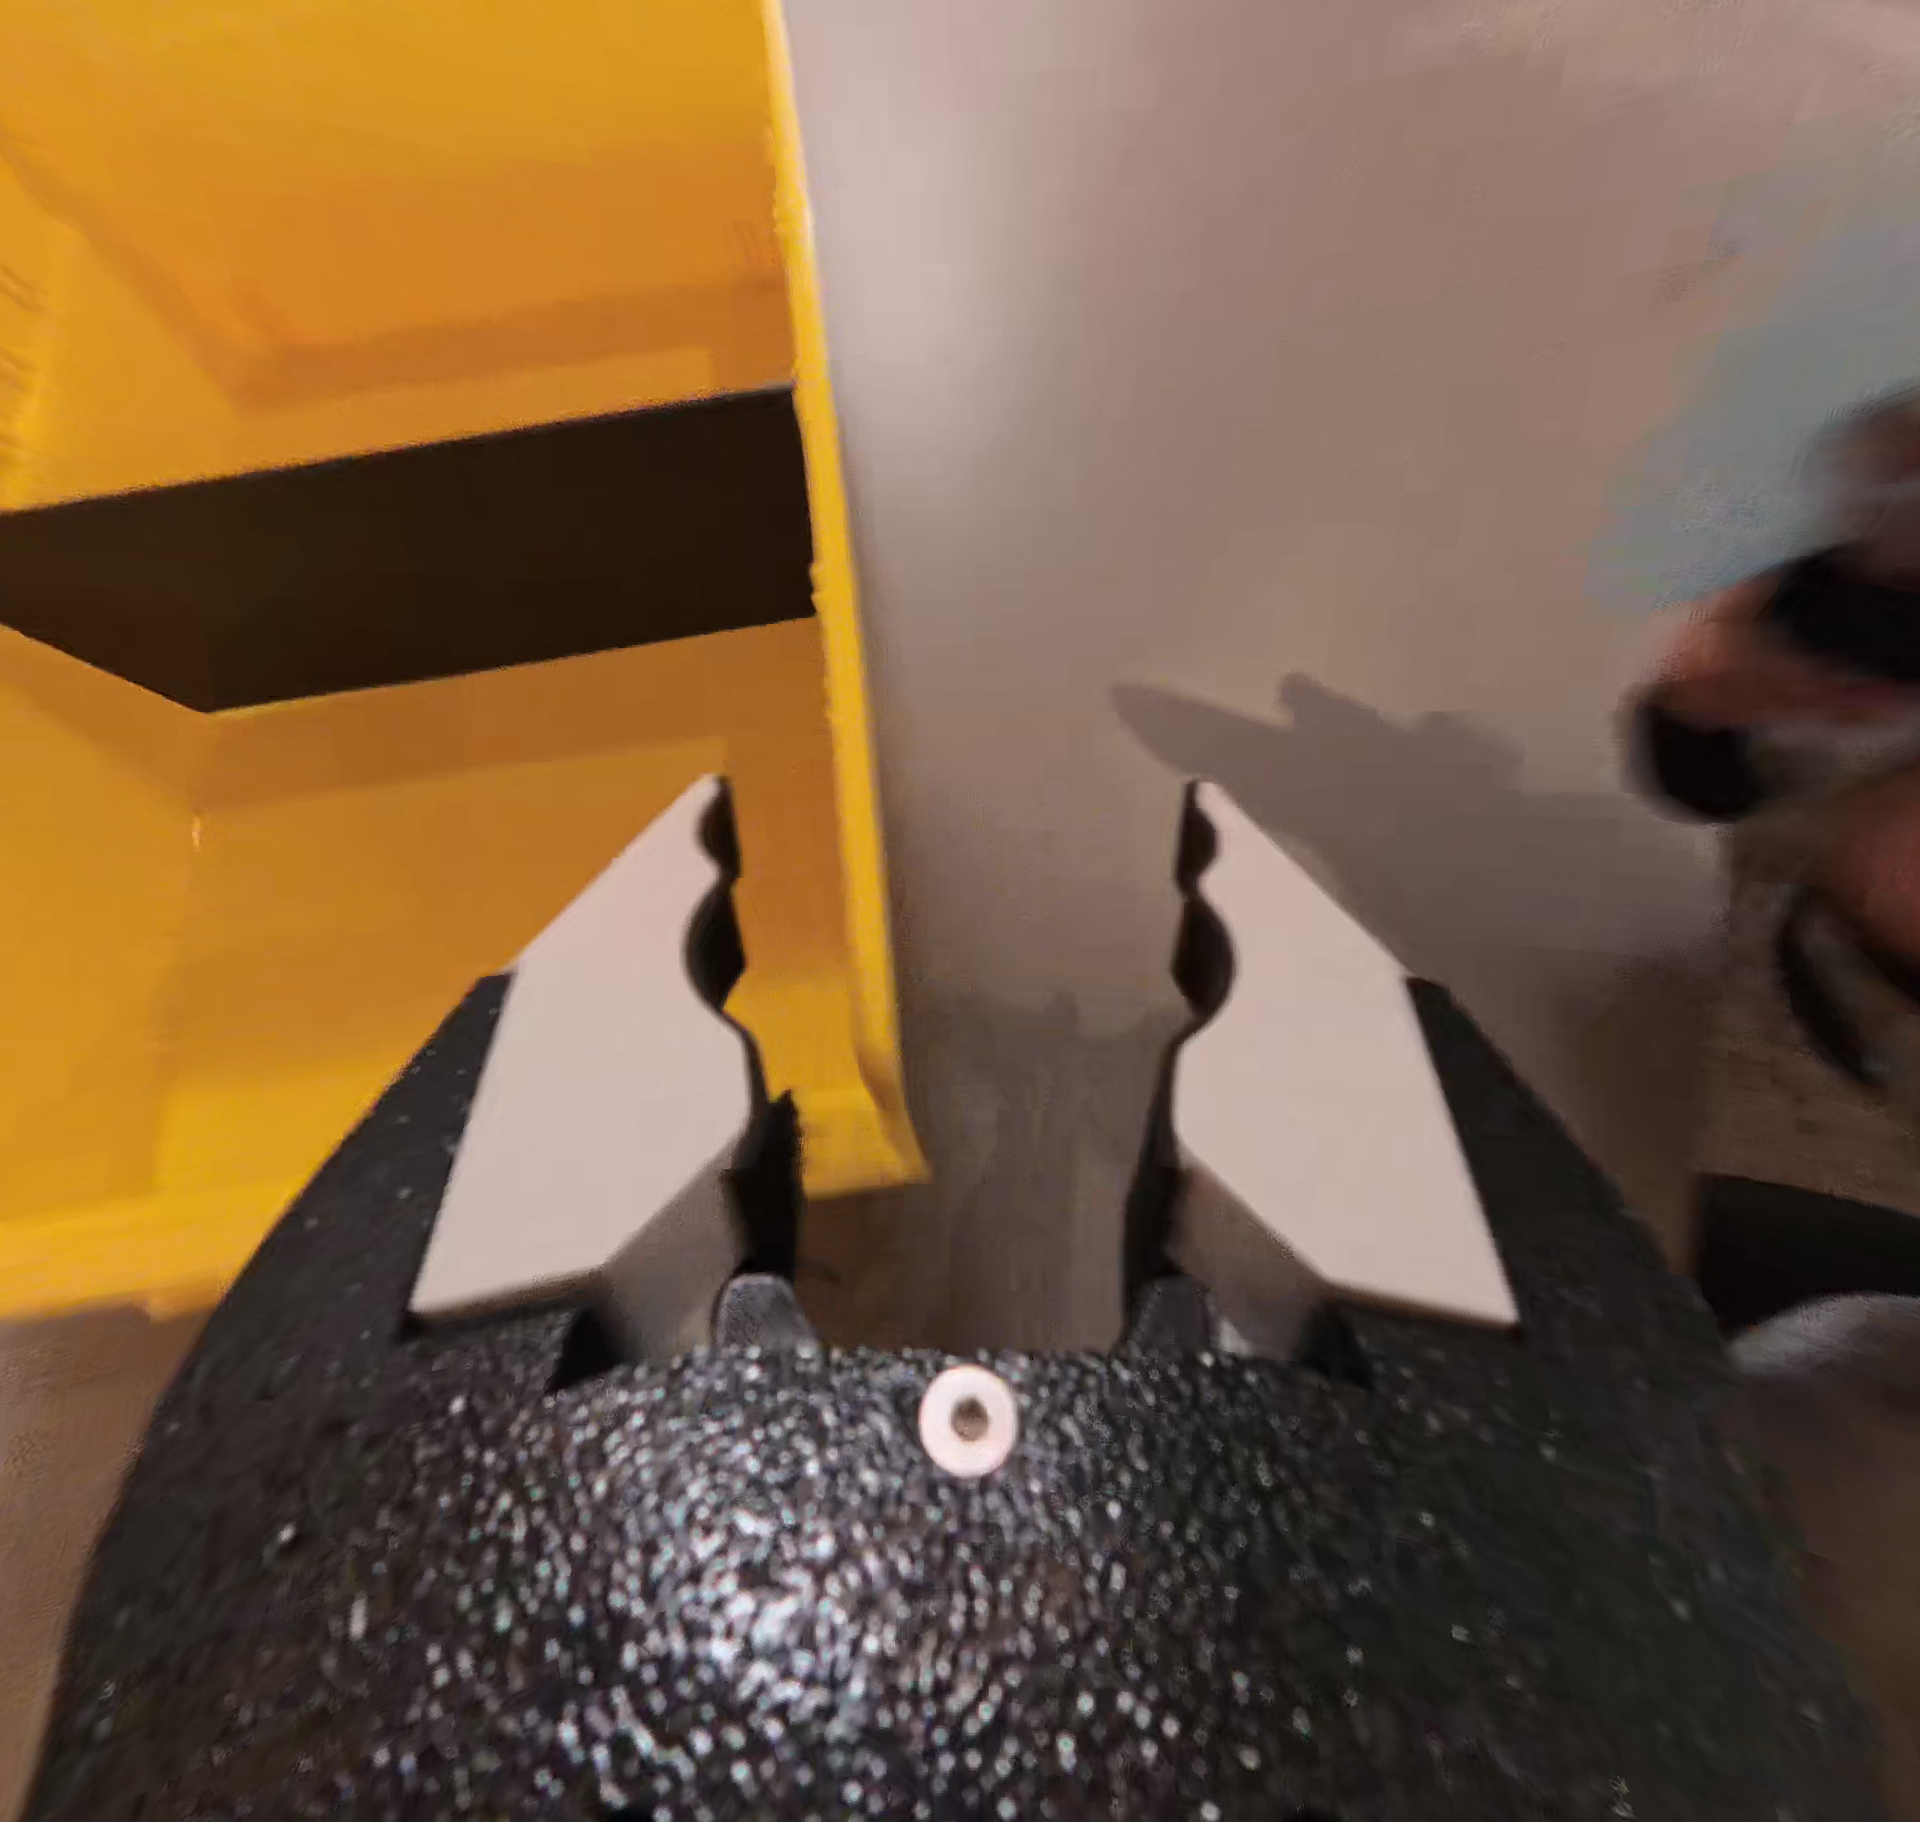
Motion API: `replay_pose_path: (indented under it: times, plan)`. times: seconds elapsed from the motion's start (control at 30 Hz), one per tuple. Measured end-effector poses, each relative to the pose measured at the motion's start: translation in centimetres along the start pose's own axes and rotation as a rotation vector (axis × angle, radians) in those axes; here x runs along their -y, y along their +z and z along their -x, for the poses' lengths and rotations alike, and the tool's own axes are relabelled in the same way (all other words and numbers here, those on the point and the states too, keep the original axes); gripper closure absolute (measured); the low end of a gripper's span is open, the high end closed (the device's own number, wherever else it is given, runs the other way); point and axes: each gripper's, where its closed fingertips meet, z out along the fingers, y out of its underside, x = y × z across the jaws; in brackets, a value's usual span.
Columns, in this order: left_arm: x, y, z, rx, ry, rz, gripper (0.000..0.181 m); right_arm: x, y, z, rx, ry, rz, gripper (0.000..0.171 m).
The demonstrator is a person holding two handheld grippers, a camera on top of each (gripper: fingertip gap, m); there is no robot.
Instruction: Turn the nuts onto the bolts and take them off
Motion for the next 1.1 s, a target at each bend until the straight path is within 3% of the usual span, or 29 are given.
replay_pose_path:
  times: [0.03, 0.1, 0.17, 0.27, 0.37, 0.43, 0.57, 0.73, 0.8, 0.87, 0.93, 1.1]
  plan:
    - [0.7, -2.7, -0.5, 0.006, 0.011, -0.102, 0.093, -0.7, 0.0, 1.0, 0.003, -0.013, 0.009, 0.081]
    - [1.8, -10.6, 0.4, 0.151, 0.033, -0.354, 0.094, -2.3, 0.0, 4.0, 0.033, -0.088, 0.045, 0.056]
    - [0.6, -19.5, 2.9, 0.358, -0.016, -0.522, 0.089, -3.7, 0.4, 7.2, 0.078, -0.154, 0.075, 0.039]
    - [-6.0, -31.3, 7.7, 0.734, -0.157, -0.574, 0.077, -4.9, 1.9, 10.9, 0.128, -0.202, 0.117, 0.033]
    - [-14.6, -38.6, 10.1, 0.937, -0.319, -0.560, 0.074, -6.6, 4.0, 12.8, 0.127, -0.229, 0.171, 0.033]
    - [-20.4, -39.9, 11.3, 0.989, -0.462, -0.480, 0.066, -8.4, 5.1, 12.9, 0.105, -0.257, 0.259, 0.032]
    - [-25.8, -38.1, 12.6, 0.932, -0.612, -0.399, 0.072, -9.0, 5.2, 10.7, 0.067, -0.199, 0.332, 0.039]
    - [-26.8, -35.3, 13.2, 0.810, -0.668, -0.323, 0.093, -7.7, 3.2, 5.1, 0.007, -0.188, 0.345, 0.078]
    - [-27.7, -34.7, 13.5, 0.804, -0.688, -0.257, 0.113, -7.2, 2.8, 2.4, -0.023, -0.206, 0.347, 0.105]
    - [-28.4, -35.1, 13.7, 0.822, -0.699, -0.245, 0.135, -6.7, 3.0, -0.3, -0.044, -0.254, 0.348, 0.144]
    - [-28.6, -35.3, 13.7, 0.813, -0.699, -0.260, 0.156, -6.6, 3.4, -2.9, -0.080, -0.309, 0.369, 0.165]
    - [-28.8, -36.1, 14.4, 0.871, -0.677, -0.285, 0.167, -6.3, 4.8, -5.6, -0.049, -0.276, 0.388, 0.166]
